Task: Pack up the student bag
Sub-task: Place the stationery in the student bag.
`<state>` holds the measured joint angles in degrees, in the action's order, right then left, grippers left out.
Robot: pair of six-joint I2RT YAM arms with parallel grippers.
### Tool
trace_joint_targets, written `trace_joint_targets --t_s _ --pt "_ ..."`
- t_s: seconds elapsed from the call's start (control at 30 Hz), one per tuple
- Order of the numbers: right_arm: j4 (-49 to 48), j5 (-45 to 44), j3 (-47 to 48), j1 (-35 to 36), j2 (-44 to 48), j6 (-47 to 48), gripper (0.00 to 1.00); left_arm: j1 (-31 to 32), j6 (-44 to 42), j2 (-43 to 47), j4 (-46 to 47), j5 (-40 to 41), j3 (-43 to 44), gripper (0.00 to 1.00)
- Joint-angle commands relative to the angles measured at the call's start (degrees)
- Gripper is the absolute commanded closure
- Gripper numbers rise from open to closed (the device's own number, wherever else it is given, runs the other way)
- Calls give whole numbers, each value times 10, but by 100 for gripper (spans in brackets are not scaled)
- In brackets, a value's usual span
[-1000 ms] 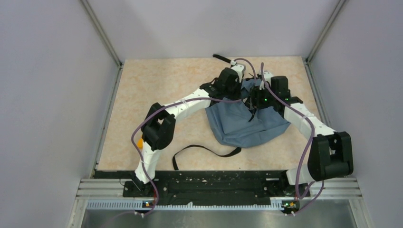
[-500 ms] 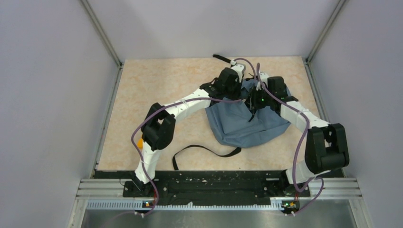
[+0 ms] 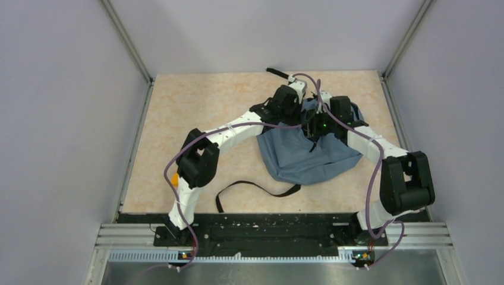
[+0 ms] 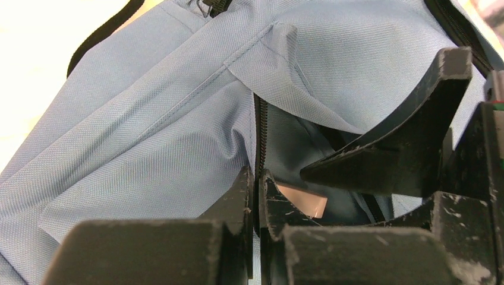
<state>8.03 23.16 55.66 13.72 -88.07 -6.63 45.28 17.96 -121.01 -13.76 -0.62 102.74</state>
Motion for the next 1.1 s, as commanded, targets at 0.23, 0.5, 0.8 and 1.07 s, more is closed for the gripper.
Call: trace_joint_targets --t_s 0.23,0.5,0.8,1.07 --pt "27 -165 -44 11 180 -33 18 1 -40 114 161 64 -117 33" --pt "33 -189 -75 9 271 -51 16 1 -35 273 221 147 -315 9" --pt "24 -189 -87 9 287 -57 16 -72 68 434 64 218 -530 2" --pt "24 -188 -86 9 287 -59 17 -251 93 506 40 217 -643 2"
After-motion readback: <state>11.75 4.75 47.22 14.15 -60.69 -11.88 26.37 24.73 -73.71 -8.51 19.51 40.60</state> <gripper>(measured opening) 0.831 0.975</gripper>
